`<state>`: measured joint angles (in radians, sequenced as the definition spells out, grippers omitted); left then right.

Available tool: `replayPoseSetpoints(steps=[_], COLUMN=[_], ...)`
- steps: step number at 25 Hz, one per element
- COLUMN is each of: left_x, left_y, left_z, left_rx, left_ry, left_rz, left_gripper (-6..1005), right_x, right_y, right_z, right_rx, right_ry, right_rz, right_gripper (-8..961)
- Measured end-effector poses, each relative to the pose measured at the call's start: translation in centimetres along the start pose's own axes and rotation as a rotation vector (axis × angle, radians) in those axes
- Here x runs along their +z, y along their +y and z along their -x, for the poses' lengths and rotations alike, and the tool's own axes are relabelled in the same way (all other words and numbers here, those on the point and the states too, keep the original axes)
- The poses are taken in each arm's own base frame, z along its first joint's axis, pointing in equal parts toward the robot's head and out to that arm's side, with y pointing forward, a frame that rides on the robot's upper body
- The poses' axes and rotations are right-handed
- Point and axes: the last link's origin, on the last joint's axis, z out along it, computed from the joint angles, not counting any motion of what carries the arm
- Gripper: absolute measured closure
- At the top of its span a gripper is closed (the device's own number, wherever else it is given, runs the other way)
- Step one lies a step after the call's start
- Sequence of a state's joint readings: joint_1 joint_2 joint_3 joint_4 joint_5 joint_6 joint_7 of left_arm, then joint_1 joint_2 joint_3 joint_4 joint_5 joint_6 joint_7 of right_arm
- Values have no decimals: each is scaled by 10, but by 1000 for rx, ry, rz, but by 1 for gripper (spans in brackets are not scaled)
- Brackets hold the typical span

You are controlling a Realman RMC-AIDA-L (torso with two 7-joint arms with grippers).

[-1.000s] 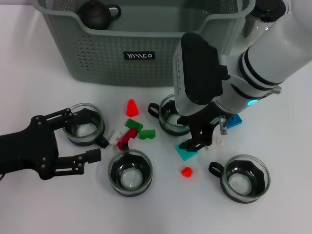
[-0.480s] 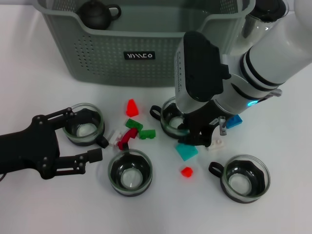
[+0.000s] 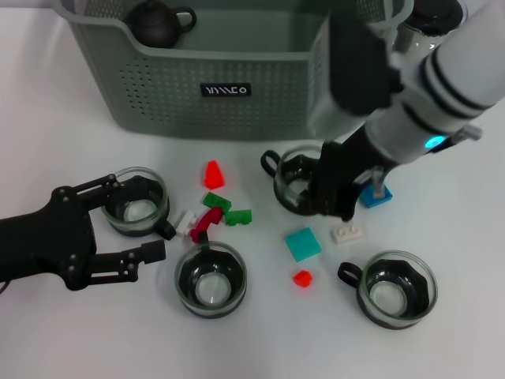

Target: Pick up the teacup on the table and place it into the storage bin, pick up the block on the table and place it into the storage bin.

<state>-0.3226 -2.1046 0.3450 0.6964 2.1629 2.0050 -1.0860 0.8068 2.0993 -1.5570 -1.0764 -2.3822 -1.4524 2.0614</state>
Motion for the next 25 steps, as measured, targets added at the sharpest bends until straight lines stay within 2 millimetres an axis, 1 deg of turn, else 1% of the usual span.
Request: replayPoseSetpoints(steps=[2,4,7,9,12,15,19,22,25], left_x=[0,0,-2,-2,-3,-3,-2,-1,0], left_y=[0,0,0,0,-1,-1,-1,-2,-2], left_z=[0,0,0,0,0,0,0,0,0], left_rx=[-1,-1,-1,-2,-3,-3,-7,-10,-14], left_ry=[0,1,6,8,11,12,15,20,25], left_rz=[0,-2,-12,-16,-23,-26,-22,-23,-25], left_gripper=[125,125,125,125,125,125,124,124,124], right_x=[-16,-37,-81,-109,-136,-142,-139,-124,-99], right_y=[-2,1,6,7,4,-11,-47,-77,-104], right_z=[0,2,9,11,20,42,73,93,101], right_rx=[26,29,0,-4,-8,40,218,341,438], right_ry=[-47,-127,-349,-506,-674,-739,-721,-646,-545], right_rz=[8,45,91,51,-84,-217,-349,-414,-441], right_gripper=[892,888,881,876,869,862,853,846,839])
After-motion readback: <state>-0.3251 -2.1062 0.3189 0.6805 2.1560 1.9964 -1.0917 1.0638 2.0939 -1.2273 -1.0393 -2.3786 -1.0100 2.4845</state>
